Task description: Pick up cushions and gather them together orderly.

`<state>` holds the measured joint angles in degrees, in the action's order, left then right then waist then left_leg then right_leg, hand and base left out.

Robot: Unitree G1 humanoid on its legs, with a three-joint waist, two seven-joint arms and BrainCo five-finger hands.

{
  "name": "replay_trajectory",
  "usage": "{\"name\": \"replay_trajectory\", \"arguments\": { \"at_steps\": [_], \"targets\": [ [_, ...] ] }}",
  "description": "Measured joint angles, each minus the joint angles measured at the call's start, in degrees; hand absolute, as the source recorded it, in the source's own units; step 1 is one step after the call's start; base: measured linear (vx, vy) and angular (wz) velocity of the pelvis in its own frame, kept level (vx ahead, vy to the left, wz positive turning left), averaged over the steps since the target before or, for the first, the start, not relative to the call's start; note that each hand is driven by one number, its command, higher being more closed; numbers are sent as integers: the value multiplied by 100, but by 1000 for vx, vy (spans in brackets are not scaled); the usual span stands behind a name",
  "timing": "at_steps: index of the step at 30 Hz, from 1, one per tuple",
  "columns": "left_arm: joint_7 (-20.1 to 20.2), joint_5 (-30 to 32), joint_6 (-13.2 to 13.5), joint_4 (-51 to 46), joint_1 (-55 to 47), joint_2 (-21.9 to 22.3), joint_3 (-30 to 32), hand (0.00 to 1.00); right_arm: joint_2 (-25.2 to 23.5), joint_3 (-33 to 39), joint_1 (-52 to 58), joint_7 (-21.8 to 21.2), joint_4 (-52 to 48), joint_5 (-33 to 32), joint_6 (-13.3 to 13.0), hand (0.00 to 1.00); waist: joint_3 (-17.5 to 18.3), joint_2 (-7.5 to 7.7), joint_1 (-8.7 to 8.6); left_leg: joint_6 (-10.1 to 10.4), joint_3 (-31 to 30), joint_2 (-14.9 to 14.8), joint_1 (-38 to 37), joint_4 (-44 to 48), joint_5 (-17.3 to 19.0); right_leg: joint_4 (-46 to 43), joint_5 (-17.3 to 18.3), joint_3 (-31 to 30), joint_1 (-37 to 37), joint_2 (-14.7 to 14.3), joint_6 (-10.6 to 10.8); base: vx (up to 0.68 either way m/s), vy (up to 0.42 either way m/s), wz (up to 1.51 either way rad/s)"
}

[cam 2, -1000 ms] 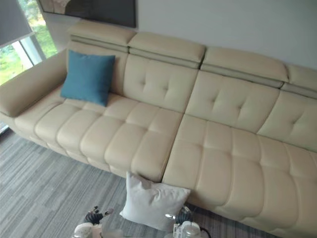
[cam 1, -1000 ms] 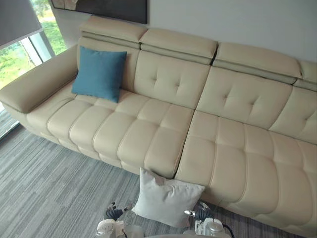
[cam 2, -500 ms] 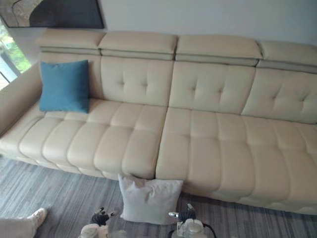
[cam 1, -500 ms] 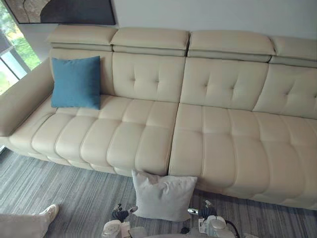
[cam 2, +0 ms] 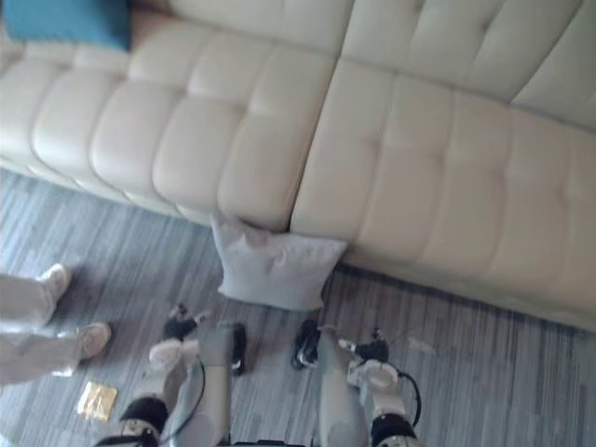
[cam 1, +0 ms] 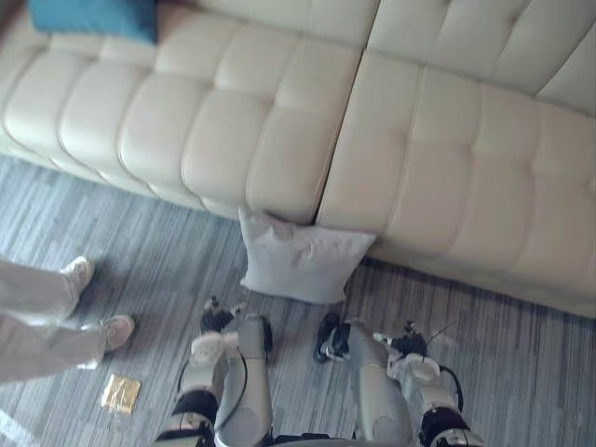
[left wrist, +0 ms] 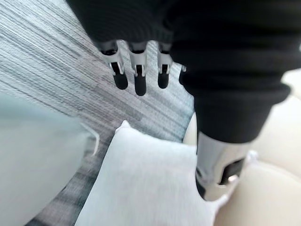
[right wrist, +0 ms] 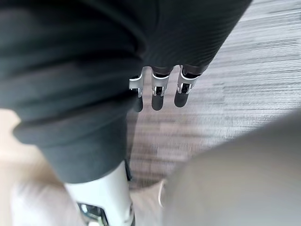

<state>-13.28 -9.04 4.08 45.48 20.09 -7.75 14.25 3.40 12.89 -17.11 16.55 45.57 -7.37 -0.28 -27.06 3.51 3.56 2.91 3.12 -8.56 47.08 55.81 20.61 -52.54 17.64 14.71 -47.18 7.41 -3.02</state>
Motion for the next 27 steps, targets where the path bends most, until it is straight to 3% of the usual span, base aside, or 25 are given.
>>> {"name": "replay_trajectory", "arguments": {
  "at_steps": [3, 7, 12, 19, 27],
  "targets": [
    [-89, -58, 14, -98, 531, -129, 216, 0, 56, 294, -574, 140, -212, -181, -24, 0, -278, 0, -24, -25, -66, 4, 691, 250, -100, -245, -59, 23, -652, 49, -42, -125, -13, 5],
    [-230, -144, 18, -154, 1138, -293, 271, 0, 163, 510, -1380, 279, -215, -285, -52, 0, -379, 11, -43, -18, -75, -42, 1533, 510, -160, -431, -187, 18, -1483, 46, -167, -97, 0, -8],
    [-321, -259, 27, -228, 1973, -272, -50, 0, 100, 459, -2380, 445, -392, -289, -60, 0, -487, 20, -80, 8, -71, -76, 2121, 770, -189, -633, -250, -26, -2069, 47, -186, -49, 45, -6],
    [-418, -349, 31, -339, 2497, -135, -591, 0, -192, 238, -3064, 508, -667, -283, -75, 0, -516, 19, -152, 0, -69, -33, 2347, 730, -233, -620, -292, -56, -2321, 53, -148, -44, 43, 0],
    [-514, -346, 30, -338, 2728, 181, -1040, 0, -334, -220, -3089, 588, -669, -270, -76, 0, -515, 19, -217, 22, -137, 16, 2318, 689, -269, -577, -361, -9, -2253, 54, -232, -35, 33, 2]
  ]
}}
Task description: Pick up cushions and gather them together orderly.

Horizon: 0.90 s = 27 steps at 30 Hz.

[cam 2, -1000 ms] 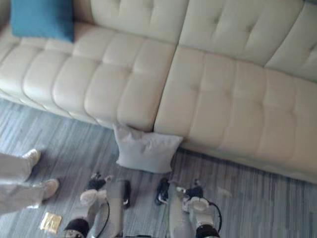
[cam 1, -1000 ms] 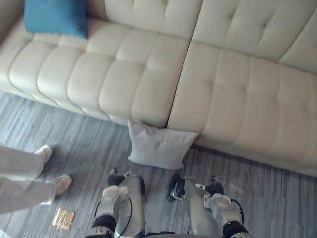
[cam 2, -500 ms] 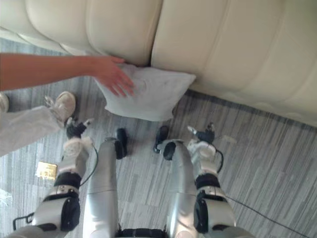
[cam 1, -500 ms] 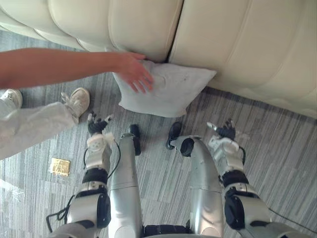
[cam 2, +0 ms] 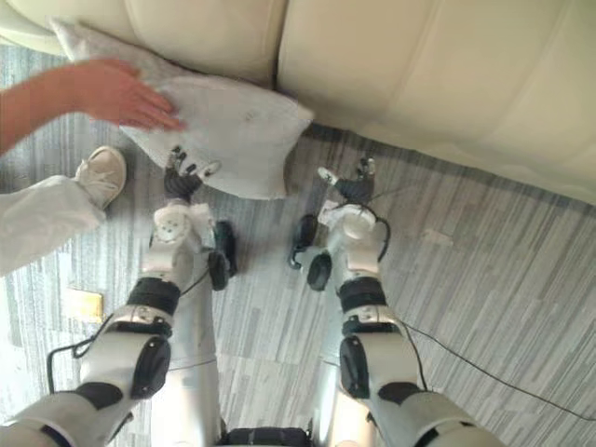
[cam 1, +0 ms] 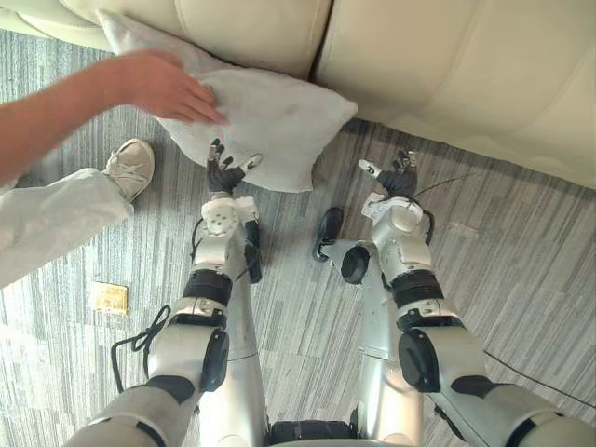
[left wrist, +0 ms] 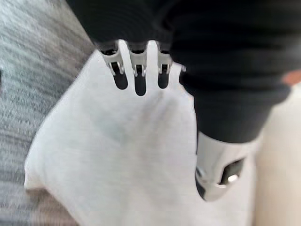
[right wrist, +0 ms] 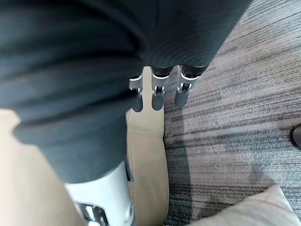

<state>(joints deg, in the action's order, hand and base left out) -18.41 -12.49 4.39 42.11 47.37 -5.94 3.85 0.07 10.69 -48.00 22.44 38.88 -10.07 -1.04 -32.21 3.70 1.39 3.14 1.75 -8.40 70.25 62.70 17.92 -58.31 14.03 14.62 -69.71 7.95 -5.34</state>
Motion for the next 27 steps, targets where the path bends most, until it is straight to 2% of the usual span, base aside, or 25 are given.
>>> {"name": "replay_trajectory", "arguments": {
  "at_steps": [6, 10, 12, 19, 24, 27],
  "targets": [
    [-17, 12, 3, -16, -241, 95, -88, 0, 2, -198, 422, -8, -5, 39, -24, 0, 5, -1, -47, -20, 9, 32, -617, -556, -198, 498, -110, 59, 618, -16, 138, -78, 15, 7],
    [-6, 14, 4, -94, -673, 149, -31, 0, -15, -219, 844, -51, -2, 63, -27, 0, 9, 1, -30, -1, 75, 25, -1233, -1038, -352, 992, -259, 75, 1212, -89, 102, -69, 3, -2],
    [19, 15, 4, -133, -1032, 243, -28, 0, -11, -252, 1264, -109, -7, 77, -52, 0, 16, -6, -30, 16, 126, 48, -1784, -1382, -427, 1293, -324, 90, 1738, -104, 57, -24, -2, 0],
    [308, 122, 22, -441, -2334, 511, -56, 0, -2, -664, 2867, -341, -447, 263, -72, 0, 87, -71, 5, 43, 268, 184, -3557, -2501, -629, 2117, -379, 103, 3364, -122, 97, 37, -13, 5],
    [547, 132, 20, -327, -3467, 553, -109, 0, -16, -866, 4098, -588, -415, 472, -63, 0, 825, -106, 93, 121, 341, 210, -4505, -3276, -757, 2700, -385, 153, 4214, -196, 121, 134, -14, 4],
    [737, 253, 19, 49, -4022, 573, -43, 0, -7, -852, 4775, -701, -243, 602, -61, 0, 1443, -184, 96, 166, 307, 220, -5007, -3772, -826, 3139, -390, 262, 4727, -255, 175, 192, -7, 11]
  ]
}}
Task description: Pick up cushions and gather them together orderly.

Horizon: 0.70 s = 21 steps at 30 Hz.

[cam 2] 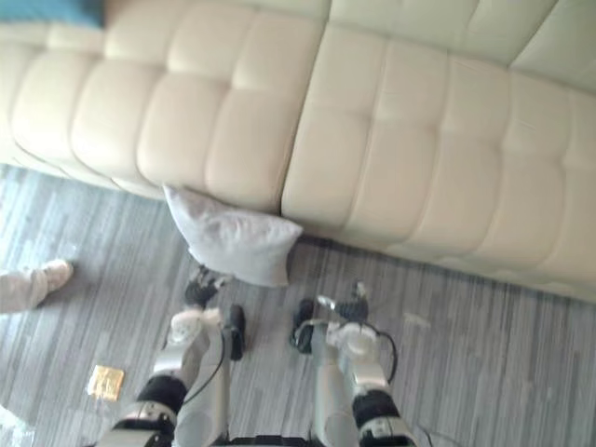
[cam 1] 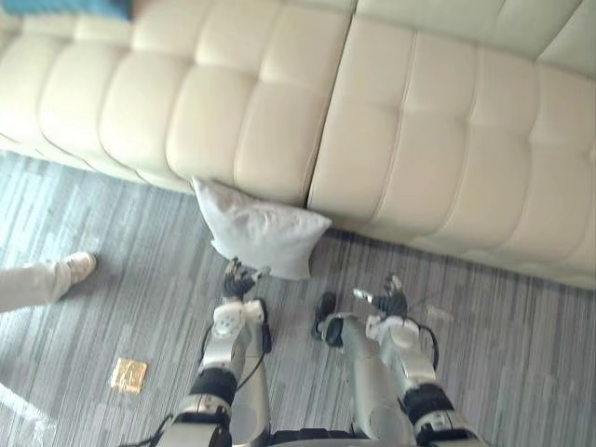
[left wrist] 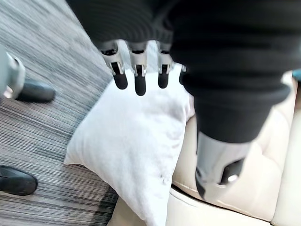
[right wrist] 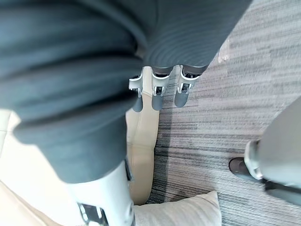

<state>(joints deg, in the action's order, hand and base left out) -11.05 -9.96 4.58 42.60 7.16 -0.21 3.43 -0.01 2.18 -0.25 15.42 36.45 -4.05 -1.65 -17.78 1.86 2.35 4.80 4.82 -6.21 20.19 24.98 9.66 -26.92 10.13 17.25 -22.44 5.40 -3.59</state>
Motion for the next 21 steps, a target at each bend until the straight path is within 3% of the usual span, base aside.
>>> {"name": "replay_trajectory", "arguments": {
  "at_steps": [6, 12, 17, 21],
  "targets": [
    [181, 329, -36, 752, -696, 136, 183, 0, -9, 349, 533, -208, 772, 422, 34, 0, 820, -113, 2, 57, 90, 48, -1008, -1048, -240, 740, -67, 12, 844, -96, 127, 180, -1, 1],
    [269, 539, -57, 1206, -915, 164, 406, 0, -3, 682, 636, -366, 1279, 430, 39, 0, 1219, -147, -3, 56, 110, 74, -1729, -1637, -311, 1273, -183, -19, 1506, -209, 167, 149, 34, -2],
    [271, 665, -107, 1312, -941, 102, 484, 0, -4, 838, 579, -426, 1492, 434, 17, 0, 1230, -148, 9, 22, 98, 120, -1961, -1619, -280, 1420, -233, -25, 1854, -220, 177, 91, 36, 4],
    [286, 757, -112, 1237, -830, 133, 616, 0, 5, 829, 378, -427, 1644, 406, 23, 0, 1083, -137, 43, 16, 15, 121, -1303, -497, -74, 1183, -161, 95, 1740, -80, 246, -64, 36, 20]
  ]
}}
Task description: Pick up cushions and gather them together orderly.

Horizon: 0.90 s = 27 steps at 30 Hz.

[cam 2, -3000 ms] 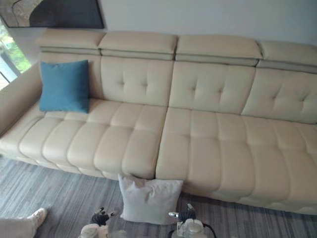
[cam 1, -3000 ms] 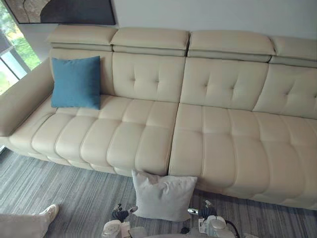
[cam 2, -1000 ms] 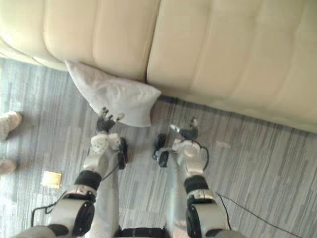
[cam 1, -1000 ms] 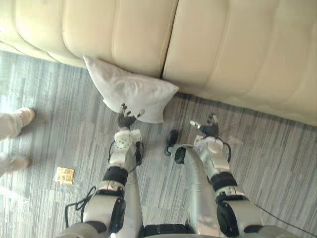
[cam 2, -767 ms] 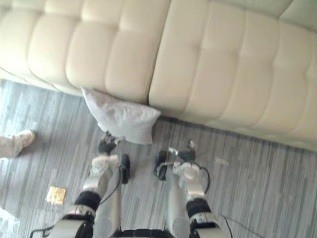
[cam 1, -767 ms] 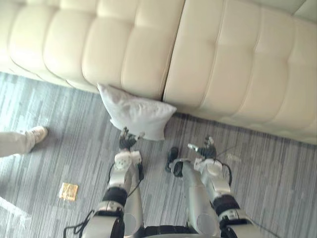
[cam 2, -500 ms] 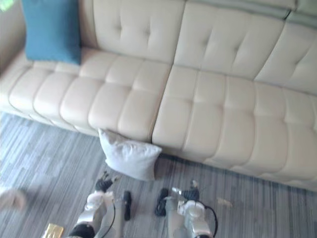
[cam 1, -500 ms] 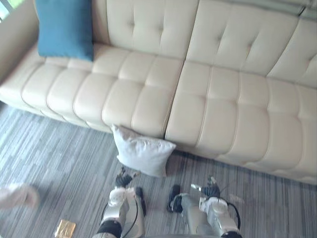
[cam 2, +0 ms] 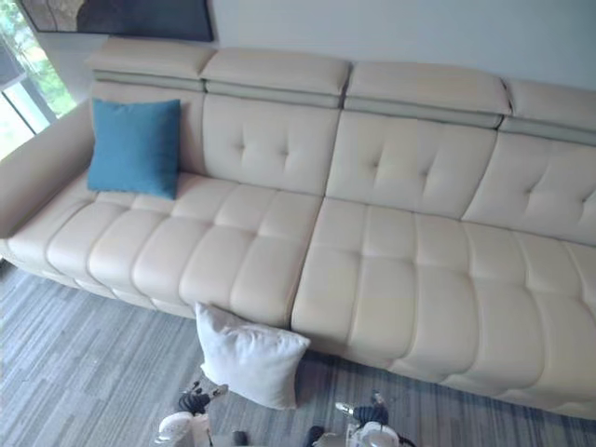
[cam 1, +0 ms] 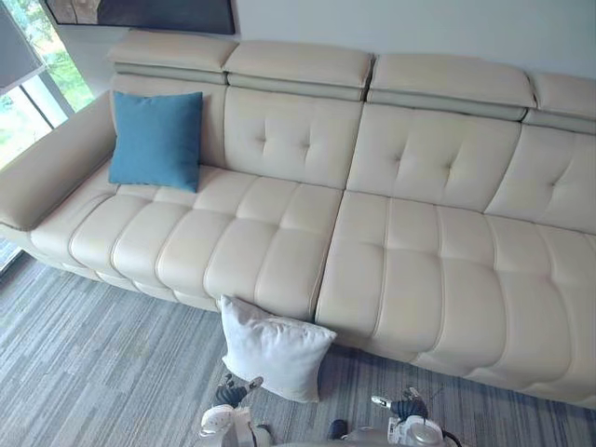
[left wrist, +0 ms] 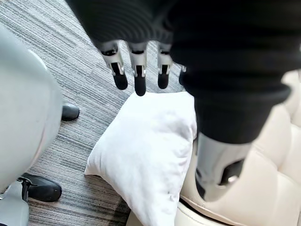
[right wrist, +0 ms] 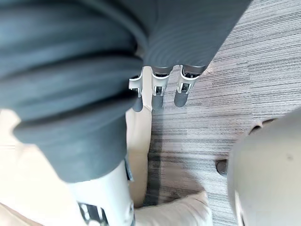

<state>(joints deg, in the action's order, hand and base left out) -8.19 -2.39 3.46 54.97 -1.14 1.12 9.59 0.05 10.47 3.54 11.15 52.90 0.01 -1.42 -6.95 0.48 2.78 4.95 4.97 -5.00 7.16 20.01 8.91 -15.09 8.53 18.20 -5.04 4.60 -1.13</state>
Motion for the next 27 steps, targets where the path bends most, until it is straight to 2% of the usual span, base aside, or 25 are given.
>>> {"name": "replay_trajectory", "arguments": {
  "at_steps": [2, 5, 7, 8, 9, 11, 14, 15, 18, 20, 21, 23, 24, 25, 27],
  "targets": [
    [3, -2, -1, -45, 18, 53, -9, 0, 31, 8, -44, -4, -41, -1, -1, 0, -71, -137, 17, -127, 85, -152, 207, 88, 396, -192, 145, 180, -171, 23, -22, -131, 87, 31],
    [0, -4, 2, -47, 73, -73, -62, 0, 16, 42, -92, 16, -15, -1, 36, 0, -206, 35, -18, -181, 749, -457, 298, 267, 430, -298, 282, 330, -187, 252, 89, -101, 91, 49],
    [-11, 0, 0, -39, 89, -117, -68, 0, 69, 54, -92, 22, -9, -1, 47, 0, -203, 30, -14, -214, 691, -602, 280, 274, 450, -426, 295, 326, -265, 381, 247, -10, 141, 20],
    [-25, 2, -4, 23, 77, -160, -151, 0, 117, 53, -124, 27, 74, 0, 47, 0, -165, -33, -15, 69, 683, -543, 253, 144, 323, -579, 321, 267, -366, 519, 354, 35, 212, 9],
    [-43, 4, -6, 125, 85, -235, -294, 0, 169, 52, -138, 30, 226, -1, 51, 0, -125, 16, -61, 4, 689, -370, 237, 16, 263, -545, 254, 221, -395, 661, 483, 57, 227, 13],
    [-41, 16, -14, 226, 102, -343, -543, 0, 198, 47, -135, 19, 352, -3, 74, 0, -92, 31, -88, -72, 676, -164, 249, 41, 242, -324, 13, 212, -349, 796, 582, 81, 240, 11],
    [-29, 130, -22, 313, 125, -437, -720, 0, 223, 82, -167, 14, 432, -13, 74, 0, -111, 45, -105, -297, 739, 109, 177, 117, 433, -688, -28, 45, -409, 1099, 633, 94, 249, 1],
    [-31, 156, -27, 316, 108, -480, -798, 0, 221, 69, -197, 6, 428, -10, 86, 0, -134, 78, -100, -366, 880, 194, -22, 105, 530, -1166, -79, -175, -560, 1236, 509, 67, 217, -25],
    [-34, 190, -28, 303, 18, -542, -827, 0, 223, 33, -294, 0, 424, -3, 96, 0, -211, 94, -81, -496, 1148, 283, -566, -181, 684, -2148, -404, -470, -914, 1351, -181, 58, 191, -52],
    [-35, 193, -53, 311, -68, -600, -825, 0, 205, 12, -326, 4, 435, -9, 92, 0, -217, 90, -147, -583, 1200, 272, -830, -354, 732, -2421, -223, -513, -1043, 1160, 54, 128, 116, -29],
    [-30, 234, -67, 312, -65, -615, -825, 0, 180, -12, -373, -4, 454, -10, 90, 0, -212, 133, -229, -580, 1192, 254, -882, -454, 728, -2383, 24, -430, -1105, 887, 142, 153, 21, 2],
    [-14, 235, -87, 334, -47, -630, -821, 0, 147, -19, -446, -6, 544, -10, 91, 0, -213, 171, -285, -493, 1248, 246, -965, -597, 644, -1863, 118, -205, -1101, 459, 157, 176, -17, 6],
    [-1, 236, -117, 345, -31, -641, -806, 0, 120, -6, -441, -4, 615, -7, 99, 0, -184, 230, -284, -484, 1232, 340, -989, -605, 644, -1310, 38, -35, -1013, 247, -8, 171, -31, 5],
    [5, 235, -123, 369, -13, -619, -753, 0, 125, 11, -416, -4, 669, -7, 100, 0, -163, 265, -281, -481, 1174, 372, -1012, -629, 646, -1153, 127, -3, -883, 237, -131, 304, -58, -9],
    [8, 259, -137, 414, 66, -452, -598, 0, 171, 82, -420, -10, 636, -15, 94, 0, -245, 45, -248, -474, 834, 313, -1031, -667, 643, -737, 192, -141, -609, 49, -165, 264, -50, -10]
  ]
}}
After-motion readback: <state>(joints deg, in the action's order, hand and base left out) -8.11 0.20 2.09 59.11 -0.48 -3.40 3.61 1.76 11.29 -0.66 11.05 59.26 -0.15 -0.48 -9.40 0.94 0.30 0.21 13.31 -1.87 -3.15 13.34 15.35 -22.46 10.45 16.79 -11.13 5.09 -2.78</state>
